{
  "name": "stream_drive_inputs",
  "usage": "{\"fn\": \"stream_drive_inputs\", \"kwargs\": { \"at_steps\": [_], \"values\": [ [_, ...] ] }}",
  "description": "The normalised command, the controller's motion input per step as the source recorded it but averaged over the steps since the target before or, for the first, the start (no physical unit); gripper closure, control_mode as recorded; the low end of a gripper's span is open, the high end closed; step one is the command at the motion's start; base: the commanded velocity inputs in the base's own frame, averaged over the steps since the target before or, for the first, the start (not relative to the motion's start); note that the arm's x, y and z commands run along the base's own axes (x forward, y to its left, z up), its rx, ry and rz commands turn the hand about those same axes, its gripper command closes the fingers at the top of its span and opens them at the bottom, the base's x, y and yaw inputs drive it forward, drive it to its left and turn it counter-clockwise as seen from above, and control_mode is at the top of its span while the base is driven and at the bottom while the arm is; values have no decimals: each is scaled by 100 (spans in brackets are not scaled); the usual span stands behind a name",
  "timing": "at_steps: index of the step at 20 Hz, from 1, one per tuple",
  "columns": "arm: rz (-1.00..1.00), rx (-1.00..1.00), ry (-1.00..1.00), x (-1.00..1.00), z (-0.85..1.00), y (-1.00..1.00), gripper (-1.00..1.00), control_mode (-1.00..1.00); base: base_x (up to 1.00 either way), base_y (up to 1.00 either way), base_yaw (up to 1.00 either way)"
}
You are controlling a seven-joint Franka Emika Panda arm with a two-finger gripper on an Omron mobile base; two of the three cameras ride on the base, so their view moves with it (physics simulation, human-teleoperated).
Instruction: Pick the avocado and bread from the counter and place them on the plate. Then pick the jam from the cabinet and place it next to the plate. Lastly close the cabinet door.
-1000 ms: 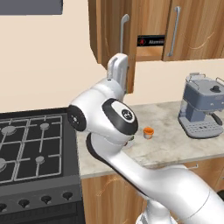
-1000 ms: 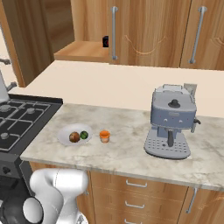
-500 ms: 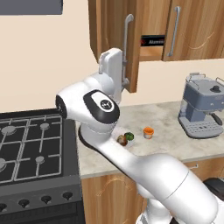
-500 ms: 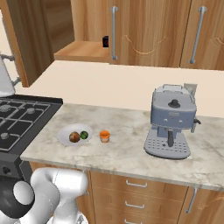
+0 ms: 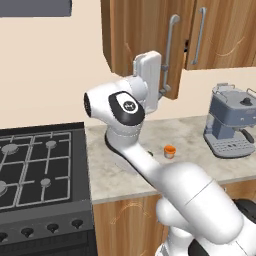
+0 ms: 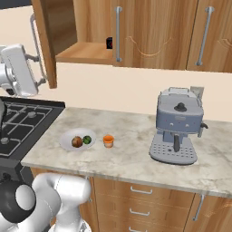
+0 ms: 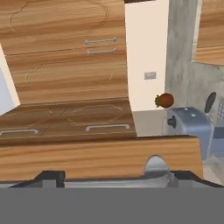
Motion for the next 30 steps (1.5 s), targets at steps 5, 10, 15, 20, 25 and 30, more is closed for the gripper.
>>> {"fn": "stream_drive_inputs", "kwargs": {
  "at_steps": [5,10,15,20,25,30],
  "values": [
    [5,8,0,74,0,-58,-100,-100,0,0,0],
    [13,18,0,84,0,-68,-100,-100,0,0,0],
    [15,20,0,93,0,-75,-100,-100,0,0,0],
    [19,20,0,85,0,-65,-100,-100,0,0,0],
    [20,19,0,85,0,-62,-100,-100,0,0,0],
    [19,19,2,93,-17,-58,-100,-100,0,0,0]
  ]
}}
